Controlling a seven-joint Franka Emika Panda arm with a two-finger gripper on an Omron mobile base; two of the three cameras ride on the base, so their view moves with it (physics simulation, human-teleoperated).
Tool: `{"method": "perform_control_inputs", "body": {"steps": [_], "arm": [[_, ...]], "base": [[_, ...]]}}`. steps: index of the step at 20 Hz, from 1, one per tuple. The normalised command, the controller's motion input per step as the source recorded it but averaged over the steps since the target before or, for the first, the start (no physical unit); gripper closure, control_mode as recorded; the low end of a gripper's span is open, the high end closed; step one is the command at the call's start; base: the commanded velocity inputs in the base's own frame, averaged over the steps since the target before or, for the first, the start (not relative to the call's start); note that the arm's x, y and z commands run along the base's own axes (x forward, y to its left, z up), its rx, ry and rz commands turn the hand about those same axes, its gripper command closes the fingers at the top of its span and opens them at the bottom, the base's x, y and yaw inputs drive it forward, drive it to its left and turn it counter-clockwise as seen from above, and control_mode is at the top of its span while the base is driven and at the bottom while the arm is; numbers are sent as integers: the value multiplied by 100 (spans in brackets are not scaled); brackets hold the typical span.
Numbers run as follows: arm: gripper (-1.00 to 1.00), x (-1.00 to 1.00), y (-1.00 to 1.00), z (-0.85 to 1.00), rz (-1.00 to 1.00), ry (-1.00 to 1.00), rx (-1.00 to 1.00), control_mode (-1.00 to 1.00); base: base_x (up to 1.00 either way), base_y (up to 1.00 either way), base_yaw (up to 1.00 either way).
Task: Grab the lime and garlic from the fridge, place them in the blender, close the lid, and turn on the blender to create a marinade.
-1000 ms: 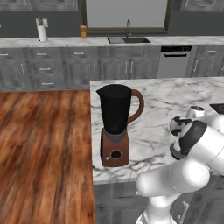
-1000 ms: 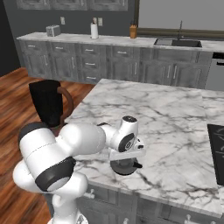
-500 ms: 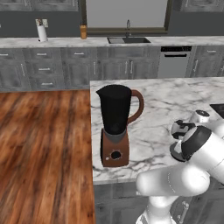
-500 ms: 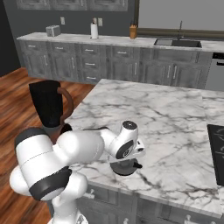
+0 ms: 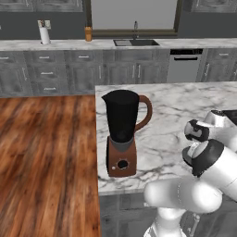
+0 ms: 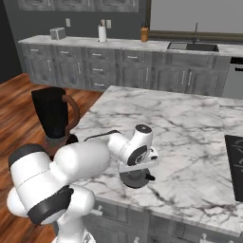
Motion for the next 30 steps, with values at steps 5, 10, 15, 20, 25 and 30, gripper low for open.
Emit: {"method": "perform_control_inputs", "body": {"steps": [5,10,15,20,25,30], "arm": [[100,-50,1,100,2,-18,-2,-100],[100,-30,23,100,0,-12,-2,-100],[100,-31,38,100,0,-4,-4,-100],[100,-22,43,100,0,0,-3,-100],[100,-8,53,100,0,0,-1,-100],[100,-12,40,88,0,0,0,-100]], "base": [[0,0,0],[0,0,0],[0,0,0],[0,0,0],[0,0,0],[0,0,0]]}}
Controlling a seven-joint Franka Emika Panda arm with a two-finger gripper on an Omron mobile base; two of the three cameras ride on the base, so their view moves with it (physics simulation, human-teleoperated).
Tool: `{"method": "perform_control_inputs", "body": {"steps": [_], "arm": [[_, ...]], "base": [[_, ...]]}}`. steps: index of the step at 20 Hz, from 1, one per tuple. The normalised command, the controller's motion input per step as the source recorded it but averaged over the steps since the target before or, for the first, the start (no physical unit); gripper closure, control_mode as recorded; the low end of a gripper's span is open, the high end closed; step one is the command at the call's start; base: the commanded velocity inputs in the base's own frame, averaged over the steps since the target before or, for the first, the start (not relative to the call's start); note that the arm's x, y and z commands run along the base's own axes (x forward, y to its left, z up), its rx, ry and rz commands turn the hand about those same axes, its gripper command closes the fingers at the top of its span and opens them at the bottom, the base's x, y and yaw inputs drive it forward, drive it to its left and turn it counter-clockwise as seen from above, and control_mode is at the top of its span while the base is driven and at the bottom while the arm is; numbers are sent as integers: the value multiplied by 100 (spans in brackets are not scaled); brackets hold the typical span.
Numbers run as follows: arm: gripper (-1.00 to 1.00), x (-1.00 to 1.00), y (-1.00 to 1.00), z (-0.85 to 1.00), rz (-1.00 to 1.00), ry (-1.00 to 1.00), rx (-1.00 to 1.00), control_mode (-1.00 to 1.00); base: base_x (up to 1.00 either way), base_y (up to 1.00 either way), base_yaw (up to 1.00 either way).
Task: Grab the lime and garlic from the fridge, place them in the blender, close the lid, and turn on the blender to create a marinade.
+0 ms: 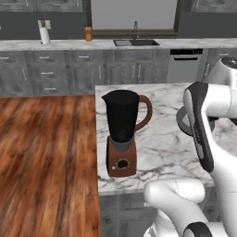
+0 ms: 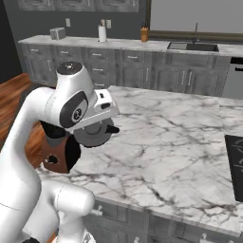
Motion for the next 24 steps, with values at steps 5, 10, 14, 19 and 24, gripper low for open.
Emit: {"method": "perform_control_inputs", "body": {"steps": [5,10,14,19,24], "arm": [[100,-78,8,37,0,-21,12,-100],[100,-21,50,100,-6,-13,7,-100],[100,0,81,76,-3,0,2,-100],[100,0,87,49,-1,11,1,-100],[100,40,67,8,-2,14,2,-100]], "base": [[0,0,0],[0,0,0],[0,0,0],[0,0,0],[0,0,0]]}}
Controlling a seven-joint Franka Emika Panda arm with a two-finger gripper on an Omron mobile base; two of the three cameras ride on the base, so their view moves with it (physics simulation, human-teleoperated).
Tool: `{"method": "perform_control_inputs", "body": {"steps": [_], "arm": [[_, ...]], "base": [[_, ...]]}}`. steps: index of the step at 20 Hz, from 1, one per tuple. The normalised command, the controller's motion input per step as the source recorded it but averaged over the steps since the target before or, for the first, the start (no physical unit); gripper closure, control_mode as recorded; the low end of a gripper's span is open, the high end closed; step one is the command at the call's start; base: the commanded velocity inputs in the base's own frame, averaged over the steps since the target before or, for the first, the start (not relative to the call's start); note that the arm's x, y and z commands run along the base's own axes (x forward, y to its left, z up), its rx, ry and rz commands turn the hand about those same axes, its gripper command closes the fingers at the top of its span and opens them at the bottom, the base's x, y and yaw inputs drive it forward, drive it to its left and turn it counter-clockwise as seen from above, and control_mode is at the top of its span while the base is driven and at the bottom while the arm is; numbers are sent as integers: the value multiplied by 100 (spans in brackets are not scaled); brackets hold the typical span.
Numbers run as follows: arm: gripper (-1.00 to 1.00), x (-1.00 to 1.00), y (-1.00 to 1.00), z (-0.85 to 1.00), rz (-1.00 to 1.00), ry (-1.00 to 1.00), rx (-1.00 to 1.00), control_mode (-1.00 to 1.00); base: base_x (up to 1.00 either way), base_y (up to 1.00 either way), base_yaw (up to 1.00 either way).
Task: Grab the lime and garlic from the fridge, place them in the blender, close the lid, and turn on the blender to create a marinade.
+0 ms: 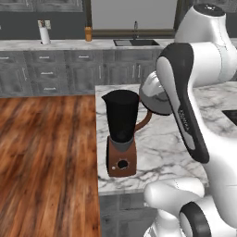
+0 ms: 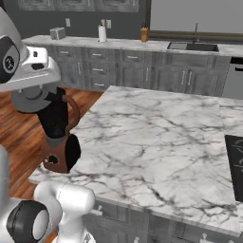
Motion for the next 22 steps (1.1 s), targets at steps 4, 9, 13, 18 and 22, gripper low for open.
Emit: {"method": "perform_control_inputs", "body": {"steps": [4,9,13,18,22], "arm": [[100,77,48,0,-3,12,3,-100],[100,65,25,-3,0,13,3,-100],[100,44,2,-23,0,10,2,-100],[100,39,13,-24,0,12,0,-100],[100,34,25,-27,0,8,0,-100]], "base": [[0,0,0],[0,0,0],[0,0,0],[0,0,0],[0,0,0]]}}
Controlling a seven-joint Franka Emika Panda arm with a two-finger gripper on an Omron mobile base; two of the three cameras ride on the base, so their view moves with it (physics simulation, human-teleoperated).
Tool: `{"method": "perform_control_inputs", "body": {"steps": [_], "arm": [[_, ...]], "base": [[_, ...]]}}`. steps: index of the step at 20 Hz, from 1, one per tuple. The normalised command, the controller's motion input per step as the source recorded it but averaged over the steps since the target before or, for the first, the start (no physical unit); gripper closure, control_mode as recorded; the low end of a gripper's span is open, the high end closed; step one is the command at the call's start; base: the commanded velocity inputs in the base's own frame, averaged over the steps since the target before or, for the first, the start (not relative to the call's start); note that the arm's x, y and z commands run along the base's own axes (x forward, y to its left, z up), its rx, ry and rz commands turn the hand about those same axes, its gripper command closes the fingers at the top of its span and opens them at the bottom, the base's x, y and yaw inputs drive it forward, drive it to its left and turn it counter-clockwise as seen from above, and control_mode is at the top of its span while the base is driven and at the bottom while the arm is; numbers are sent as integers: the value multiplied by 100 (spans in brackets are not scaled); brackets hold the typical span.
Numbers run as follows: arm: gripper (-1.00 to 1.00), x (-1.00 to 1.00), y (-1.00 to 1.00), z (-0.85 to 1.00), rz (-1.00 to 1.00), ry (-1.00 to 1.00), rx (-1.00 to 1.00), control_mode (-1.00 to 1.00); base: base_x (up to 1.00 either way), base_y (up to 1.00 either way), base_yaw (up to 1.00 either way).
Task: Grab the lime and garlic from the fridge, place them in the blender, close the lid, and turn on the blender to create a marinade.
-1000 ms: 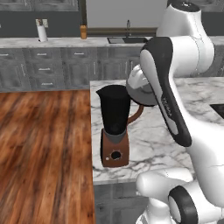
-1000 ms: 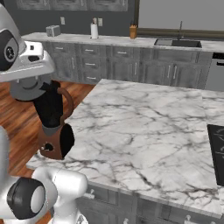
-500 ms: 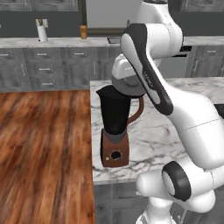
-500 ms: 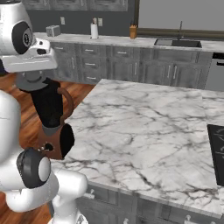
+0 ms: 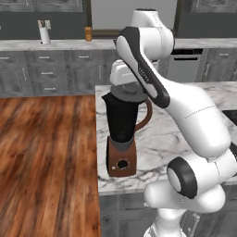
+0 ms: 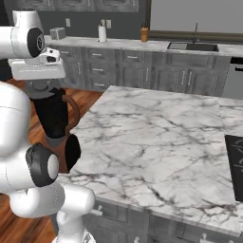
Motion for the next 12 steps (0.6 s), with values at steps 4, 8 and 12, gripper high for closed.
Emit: {"method": "perform_control_inputs", "body": {"steps": [4,8,12], "arm": [[100,30,19,-28,0,3,0,-100],[100,34,6,-20,0,0,0,-100],[100,35,0,-6,0,0,0,-100]], "base": [[0,0,0],[0,0,0],[0,0,0]]}}
